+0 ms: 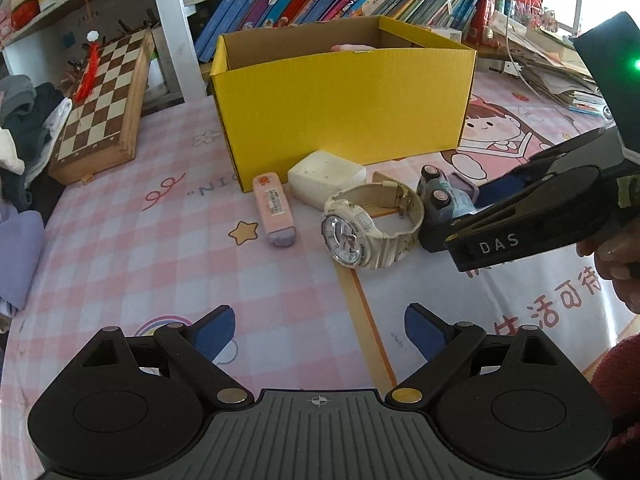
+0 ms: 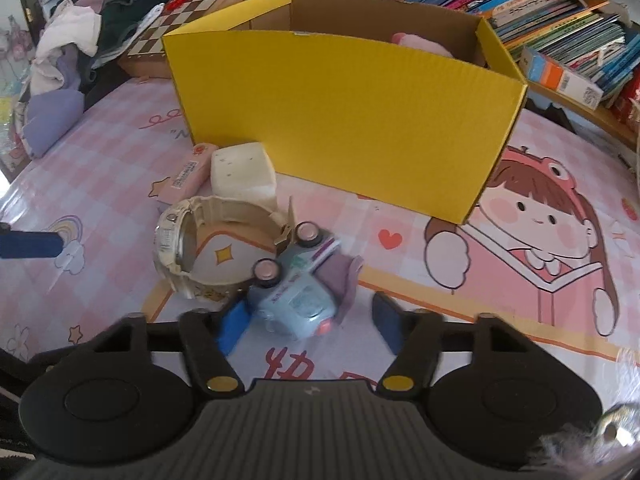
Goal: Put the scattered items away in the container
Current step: 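Grasp the blue toy car with the right gripper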
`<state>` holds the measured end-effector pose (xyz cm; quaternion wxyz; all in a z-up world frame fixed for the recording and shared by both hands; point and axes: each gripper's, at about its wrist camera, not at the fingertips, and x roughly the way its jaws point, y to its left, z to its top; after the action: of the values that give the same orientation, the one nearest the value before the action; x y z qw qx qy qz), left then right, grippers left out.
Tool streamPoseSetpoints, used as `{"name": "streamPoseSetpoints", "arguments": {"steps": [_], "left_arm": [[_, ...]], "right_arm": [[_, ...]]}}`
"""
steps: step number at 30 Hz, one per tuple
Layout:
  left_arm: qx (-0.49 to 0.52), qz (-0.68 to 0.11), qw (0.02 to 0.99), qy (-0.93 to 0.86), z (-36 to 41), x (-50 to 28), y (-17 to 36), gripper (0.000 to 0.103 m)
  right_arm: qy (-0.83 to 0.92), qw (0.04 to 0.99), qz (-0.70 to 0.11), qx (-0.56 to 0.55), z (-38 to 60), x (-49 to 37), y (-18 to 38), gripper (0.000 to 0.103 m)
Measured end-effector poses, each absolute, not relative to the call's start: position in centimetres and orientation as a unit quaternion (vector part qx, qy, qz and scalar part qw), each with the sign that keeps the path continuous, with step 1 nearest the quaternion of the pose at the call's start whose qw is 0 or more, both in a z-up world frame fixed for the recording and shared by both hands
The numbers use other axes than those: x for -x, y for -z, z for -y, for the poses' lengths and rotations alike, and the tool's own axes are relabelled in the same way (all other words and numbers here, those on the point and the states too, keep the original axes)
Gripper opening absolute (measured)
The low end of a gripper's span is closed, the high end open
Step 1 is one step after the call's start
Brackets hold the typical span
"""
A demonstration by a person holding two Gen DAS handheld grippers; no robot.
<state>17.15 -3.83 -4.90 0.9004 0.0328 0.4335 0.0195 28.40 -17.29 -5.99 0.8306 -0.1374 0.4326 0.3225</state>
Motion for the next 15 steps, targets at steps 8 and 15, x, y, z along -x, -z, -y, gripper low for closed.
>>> {"name": "streamPoseSetpoints", "arguments": {"steps": [8, 15], "left_arm": [[-0.039, -0.432, 0.901, -0.015, 5.0, -18.9, 5.3, 0.094], [-0.046, -0.431, 0.901, -0.008, 6.2, -20.8, 5.8, 0.094]], "right_arm": [[-0.312, 0.837, -0.431, 0.129, 19.7, -28.9, 5.6, 0.049], [-0.301, 0.837, -0.437, 0.135, 22.0, -28.9, 5.8, 0.049]]}}
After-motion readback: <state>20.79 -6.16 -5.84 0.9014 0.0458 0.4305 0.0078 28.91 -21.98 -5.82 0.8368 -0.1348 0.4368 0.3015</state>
